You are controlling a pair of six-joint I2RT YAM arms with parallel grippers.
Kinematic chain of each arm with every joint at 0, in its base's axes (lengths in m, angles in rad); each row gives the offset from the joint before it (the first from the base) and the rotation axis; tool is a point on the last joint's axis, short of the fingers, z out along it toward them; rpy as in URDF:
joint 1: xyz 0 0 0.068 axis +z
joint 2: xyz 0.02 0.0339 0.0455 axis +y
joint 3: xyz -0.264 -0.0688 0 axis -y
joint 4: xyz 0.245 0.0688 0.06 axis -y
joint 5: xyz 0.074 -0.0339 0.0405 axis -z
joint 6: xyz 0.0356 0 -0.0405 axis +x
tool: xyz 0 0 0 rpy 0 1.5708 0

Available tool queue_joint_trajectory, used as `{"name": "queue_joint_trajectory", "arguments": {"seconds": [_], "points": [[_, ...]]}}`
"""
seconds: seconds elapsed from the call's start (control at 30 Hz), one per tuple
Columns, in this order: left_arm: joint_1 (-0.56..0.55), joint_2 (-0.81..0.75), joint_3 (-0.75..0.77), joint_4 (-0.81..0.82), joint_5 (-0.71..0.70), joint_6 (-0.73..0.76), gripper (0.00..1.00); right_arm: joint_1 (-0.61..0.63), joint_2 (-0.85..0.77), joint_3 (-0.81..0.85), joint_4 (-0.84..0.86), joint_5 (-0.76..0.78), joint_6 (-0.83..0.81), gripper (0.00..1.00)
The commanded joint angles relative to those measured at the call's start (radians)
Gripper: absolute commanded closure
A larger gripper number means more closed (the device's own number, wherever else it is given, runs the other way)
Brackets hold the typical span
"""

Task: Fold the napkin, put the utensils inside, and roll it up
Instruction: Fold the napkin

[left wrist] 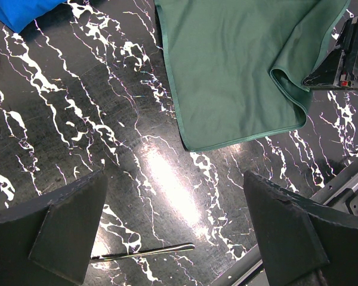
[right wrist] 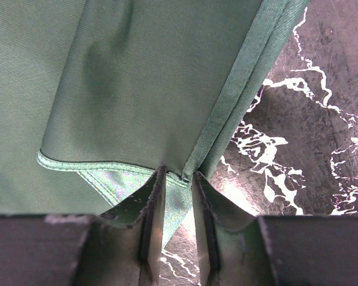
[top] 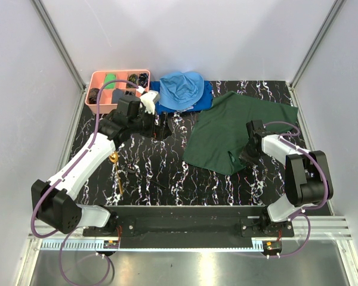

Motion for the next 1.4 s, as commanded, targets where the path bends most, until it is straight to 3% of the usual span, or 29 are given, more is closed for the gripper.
{"name": "queue_joint_trajectory", "arguments": {"seconds": [0.0,0.07,0.3,0.5,0.87,1.13,1.37], "points": [[0.003,-0.03,-0.006,0.04,0.019,0.001,0.02,0.008,0.018,-0.003,0.018,0.004,-0.011,0.74],[0.003,-0.033,-0.006,0.039,0.019,0.001,0.02,0.008,0.028,-0.003,0.02,0.003,-0.014,0.83],[0.003,-0.032,-0.005,0.039,0.024,0.003,0.02,0.008,0.046,0.01,0.02,-0.01,-0.04,1.0],[0.003,-0.033,-0.007,0.039,0.021,0.004,0.02,0.008,-0.029,0.043,-0.041,0.012,-0.052,1.0],[0.003,-0.032,-0.005,0.04,0.041,-0.005,0.02,0.008,-0.287,0.069,-0.301,0.131,-0.075,1.0],[0.003,-0.033,-0.006,0.045,0.047,-0.01,0.02,0.008,-0.319,0.047,-0.353,0.11,-0.078,1.0],[0.003,-0.027,-0.011,0.056,0.078,-0.022,0.02,0.006,-0.491,0.158,-0.41,0.197,-0.063,1.0]]}}
